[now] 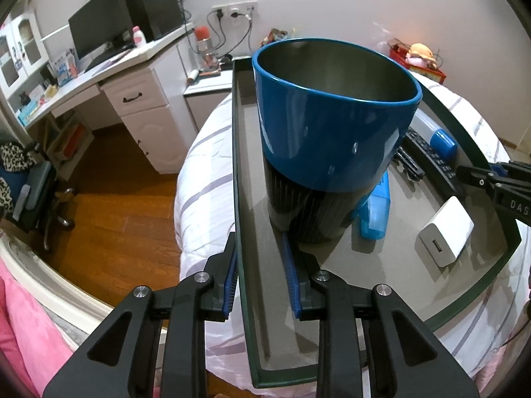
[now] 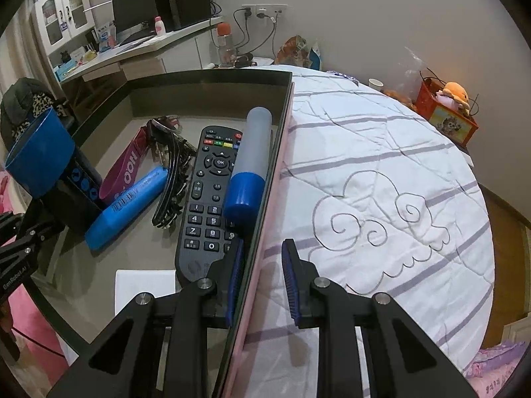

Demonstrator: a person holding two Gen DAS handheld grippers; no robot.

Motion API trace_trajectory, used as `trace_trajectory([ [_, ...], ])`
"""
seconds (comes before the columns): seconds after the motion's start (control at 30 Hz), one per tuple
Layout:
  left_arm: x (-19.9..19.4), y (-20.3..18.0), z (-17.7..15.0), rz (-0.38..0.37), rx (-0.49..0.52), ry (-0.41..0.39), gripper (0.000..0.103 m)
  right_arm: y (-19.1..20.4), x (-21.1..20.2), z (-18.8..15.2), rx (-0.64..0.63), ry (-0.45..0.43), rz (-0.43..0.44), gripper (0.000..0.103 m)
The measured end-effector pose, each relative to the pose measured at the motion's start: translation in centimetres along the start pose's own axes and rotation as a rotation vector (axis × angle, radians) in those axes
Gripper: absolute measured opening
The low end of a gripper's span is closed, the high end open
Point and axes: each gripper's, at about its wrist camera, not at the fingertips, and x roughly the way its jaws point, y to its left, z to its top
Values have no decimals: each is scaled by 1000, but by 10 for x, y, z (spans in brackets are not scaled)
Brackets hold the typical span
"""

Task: Organize rigid objects
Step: 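Withdraw the right gripper from the tray while the left gripper holds the tray rim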

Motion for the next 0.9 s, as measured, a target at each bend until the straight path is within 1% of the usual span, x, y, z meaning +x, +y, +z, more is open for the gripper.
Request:
trace_trajectory([
  [0.07,0,-5,2,-5,9,-2,27,-3,-1,-2,4,2,-5,24],
  [0.5,5,-41,17,-35,73,-10,27,-37,-11,-20,63,-3,-32,24],
  [0.73,9,-57,23,-45,99,-8,28,-50,-14,-32,83,5,-31,24],
  [0.9,9,-66,25,-70,109,-10,28,-59,-14,-40,112,11,-26,24],
])
